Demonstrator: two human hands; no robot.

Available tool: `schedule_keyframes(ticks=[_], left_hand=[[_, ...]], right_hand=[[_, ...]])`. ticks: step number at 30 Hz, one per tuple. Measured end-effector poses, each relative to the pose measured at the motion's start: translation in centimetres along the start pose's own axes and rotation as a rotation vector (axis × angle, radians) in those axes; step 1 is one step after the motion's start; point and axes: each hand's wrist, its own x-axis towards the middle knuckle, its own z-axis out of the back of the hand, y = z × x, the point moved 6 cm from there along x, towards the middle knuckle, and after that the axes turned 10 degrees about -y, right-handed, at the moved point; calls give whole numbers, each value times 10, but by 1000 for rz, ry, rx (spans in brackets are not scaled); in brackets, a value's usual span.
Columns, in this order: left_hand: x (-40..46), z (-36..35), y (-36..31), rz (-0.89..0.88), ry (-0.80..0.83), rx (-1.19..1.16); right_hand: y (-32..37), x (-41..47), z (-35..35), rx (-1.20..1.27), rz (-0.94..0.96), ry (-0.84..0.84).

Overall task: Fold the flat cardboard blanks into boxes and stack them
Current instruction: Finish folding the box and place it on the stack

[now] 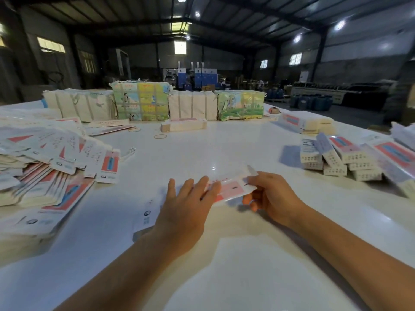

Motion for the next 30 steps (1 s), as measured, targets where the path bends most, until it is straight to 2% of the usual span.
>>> schedule_keyframes(ticks=[9,13,18,24,30], left_hand=[[2,-9,11,107,125,-79],[4,-6,14,129,-1,-65],[9,5,22,134,-169,-13],[7,1,23,183,-93,-22],[9,-2,21,179,-80,86]], right_hand=[[-2,2,2,-25,65,8],[1,1,8,16,113,-72],[13,-6,19,-71,323,-237],[13,-17,1,-107,385,-141],[16,-28,-8,-399,576,-176]])
